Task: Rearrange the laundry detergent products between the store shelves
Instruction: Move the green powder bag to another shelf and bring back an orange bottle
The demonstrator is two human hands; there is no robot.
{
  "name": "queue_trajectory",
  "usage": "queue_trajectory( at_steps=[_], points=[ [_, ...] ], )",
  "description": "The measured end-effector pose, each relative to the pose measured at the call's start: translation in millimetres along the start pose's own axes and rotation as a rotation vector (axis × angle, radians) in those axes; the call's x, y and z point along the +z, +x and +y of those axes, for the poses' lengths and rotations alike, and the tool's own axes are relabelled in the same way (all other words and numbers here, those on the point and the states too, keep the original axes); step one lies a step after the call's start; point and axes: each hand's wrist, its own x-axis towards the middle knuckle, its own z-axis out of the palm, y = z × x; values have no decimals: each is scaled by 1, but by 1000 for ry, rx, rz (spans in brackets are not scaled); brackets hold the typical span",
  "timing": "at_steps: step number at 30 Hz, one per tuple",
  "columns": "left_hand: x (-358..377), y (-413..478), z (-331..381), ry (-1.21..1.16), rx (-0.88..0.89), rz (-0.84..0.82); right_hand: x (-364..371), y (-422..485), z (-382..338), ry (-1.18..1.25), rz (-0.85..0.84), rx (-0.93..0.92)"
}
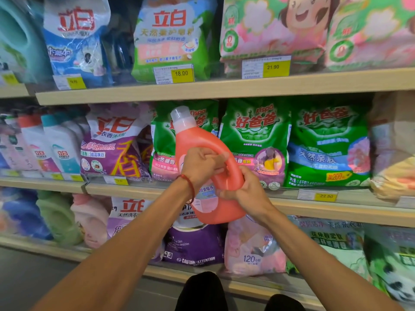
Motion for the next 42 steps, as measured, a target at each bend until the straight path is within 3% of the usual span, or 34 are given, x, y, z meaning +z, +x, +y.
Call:
queue_trajectory(
  at_steps=[5, 9, 12, 17, 21, 31, 42],
  points=[
    [-14, -7, -7, 74, 58, 51, 10, -3, 11, 46, 56, 17],
    [-35, -15, -33, 17, 237, 372, 12, -2, 11, 70, 75, 34],
    [-52, -20, -58, 52, 222, 494, 11, -1, 11, 81, 76, 56],
    [-47, -22, -83, -187, -91, 216, 8, 0, 12, 93, 69, 71],
    [-41, -18, -88, -280, -166, 99, 4, -2, 10, 114, 33, 77],
    [-40, -24, -88, -523, -225, 151, -9, 14, -28, -24, -183, 112],
    [-87, -67, 22, -344, -516, 225, 14, 10, -135, -72, -402, 328]
  ],
)
